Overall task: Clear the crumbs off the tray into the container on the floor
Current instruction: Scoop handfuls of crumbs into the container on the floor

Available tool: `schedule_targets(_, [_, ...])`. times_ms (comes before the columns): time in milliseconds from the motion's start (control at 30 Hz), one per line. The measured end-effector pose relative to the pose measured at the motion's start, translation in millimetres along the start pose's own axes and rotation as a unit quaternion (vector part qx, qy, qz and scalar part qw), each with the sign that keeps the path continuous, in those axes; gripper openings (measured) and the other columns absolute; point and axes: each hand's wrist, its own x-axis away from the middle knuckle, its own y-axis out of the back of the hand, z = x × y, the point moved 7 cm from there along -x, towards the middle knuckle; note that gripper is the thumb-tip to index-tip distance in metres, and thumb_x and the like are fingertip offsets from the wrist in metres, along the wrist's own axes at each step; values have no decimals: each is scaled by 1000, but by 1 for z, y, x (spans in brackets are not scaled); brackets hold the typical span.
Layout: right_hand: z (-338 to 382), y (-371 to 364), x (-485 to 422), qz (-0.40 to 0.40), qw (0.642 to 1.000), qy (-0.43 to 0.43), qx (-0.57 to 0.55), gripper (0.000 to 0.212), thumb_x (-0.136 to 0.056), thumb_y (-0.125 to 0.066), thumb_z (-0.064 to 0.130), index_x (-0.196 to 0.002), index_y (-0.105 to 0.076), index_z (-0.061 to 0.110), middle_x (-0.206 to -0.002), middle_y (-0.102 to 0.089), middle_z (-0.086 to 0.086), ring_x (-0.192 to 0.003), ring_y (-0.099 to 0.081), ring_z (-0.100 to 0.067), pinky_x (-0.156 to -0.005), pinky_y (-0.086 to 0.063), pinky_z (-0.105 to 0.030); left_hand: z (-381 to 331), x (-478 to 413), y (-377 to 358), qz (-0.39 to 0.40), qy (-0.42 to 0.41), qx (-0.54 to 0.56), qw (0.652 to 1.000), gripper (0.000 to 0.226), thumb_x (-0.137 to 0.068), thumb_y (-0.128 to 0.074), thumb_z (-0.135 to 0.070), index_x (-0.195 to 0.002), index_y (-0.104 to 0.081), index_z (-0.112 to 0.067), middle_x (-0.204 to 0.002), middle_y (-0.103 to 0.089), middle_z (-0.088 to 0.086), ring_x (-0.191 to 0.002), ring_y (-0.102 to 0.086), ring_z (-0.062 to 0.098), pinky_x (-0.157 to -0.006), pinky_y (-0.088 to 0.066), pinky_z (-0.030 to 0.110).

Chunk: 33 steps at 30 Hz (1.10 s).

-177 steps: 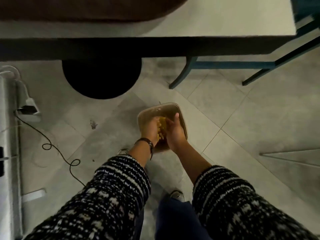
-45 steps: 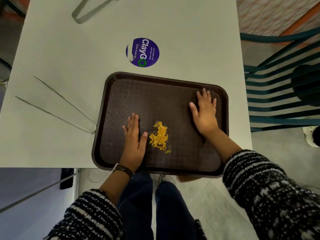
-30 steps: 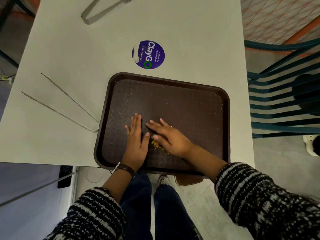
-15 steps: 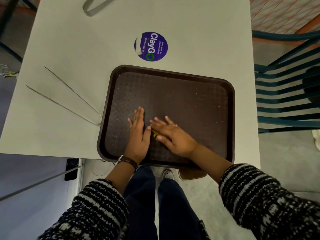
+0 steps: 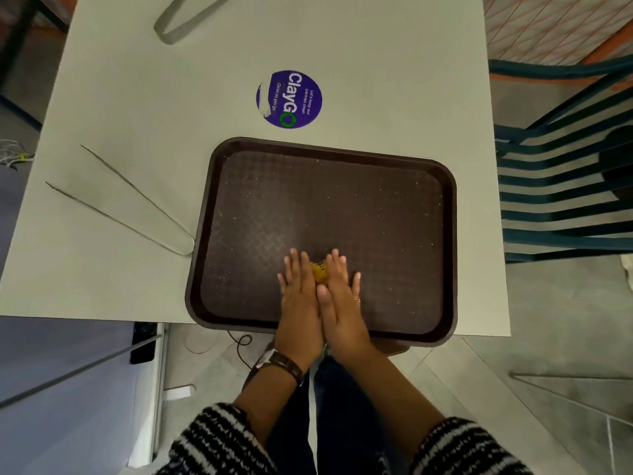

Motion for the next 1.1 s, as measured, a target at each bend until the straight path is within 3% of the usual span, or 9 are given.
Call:
schedule_targets(100, [6,-5,2,37,996,-26,-82,78,-82,-2,75,-146,3,31,-153,5,23,-137,15,14,-110,20,-12,1,-4,-11,42,-12,31,999,72,-95,-27,-48,-146,16,-21,-152,29,-6,-140,28,10,-114,16,28])
schedule_targets(233, [12,-4,7,68,965,-81,-241,45,-103,-13,29,-146,-10,18,-140,-15,29,-112,-21,38,-94,-15,10,-16,2,-14,54,-22,143,988,67,-90,-15,-56,-147,4,-26,-152,14,-12,-143,18,6,-118,12,32])
schedule_targets(367, [18,-4,7,66,951,-87,-291,45,-102,-13,27,-148,-12,22,-147,-12,21,-131,-24,10,-91,-26,7,-18,2,-18,26,42,249,967,64,-91,-12,-62,-148,-3,-33,-153,5,-18,-142,8,1,-118,5,34])
schedule_targets(467, [5,4,5,69,972,-71,-215,58,-94,-21,52,-149,-13,35,-157,-11,14,-141,-13,3,-118,-14,-22,-16,6,0,37,95,316,943,55,-96,-20,-44,-148,-7,-32,-149,-13,-20,-137,-10,-1,-114,-11,25])
schedule_targets(533, [-5,10,2,71,983,-52,-164,61,-92,-25,56,-149,-13,36,-158,-8,14,-145,2,-5,-120,0,-33,-16,8,18,9,85,339,937,50,-100,-25,-31,-148,-13,-26,-143,-23,-17,-132,-19,-3,-107,-18,18])
schedule_targets(633, [-6,27,-4,34,999,36,-14,53,-100,-27,39,-149,-14,23,-155,-7,15,-143,6,0,-119,9,-29,-4,7,32,-40,79,318,944,49,-101,-29,-25,-148,-16,-25,-151,-23,-9,-139,-19,6,-113,-19,24])
schedule_targets(733, [-7,40,-16,4,996,71,59,54,-100,-28,39,-148,-19,17,-159,-10,5,-144,5,-3,-117,13,-29,17,9,44,-75,93,212,970,52,-100,-31,-30,-148,-11,-30,-158,-7,-3,-146,2,18,-117,-2,39])
schedule_targets(900, [10,45,-69,20,987,124,97,51,-100,-32,35,-146,-29,13,-158,-18,-3,-147,-5,-12,-117,11,-34,30,12,56,-91,42,170,980,54,-99,-35,-18,-148,-11,-20,-156,-9,-2,-142,3,10,-120,3,36])
schedule_targets(1100, [31,6,-69,221,910,283,209,46,-101,-32,27,-143,-36,10,-155,-27,-4,-146,-12,-14,-118,7,-32,38,1,47,-23,0,73,997,68,-91,-41,-12,-148,-3,-9,-158,1,7,-140,9,8,-115,11,29])
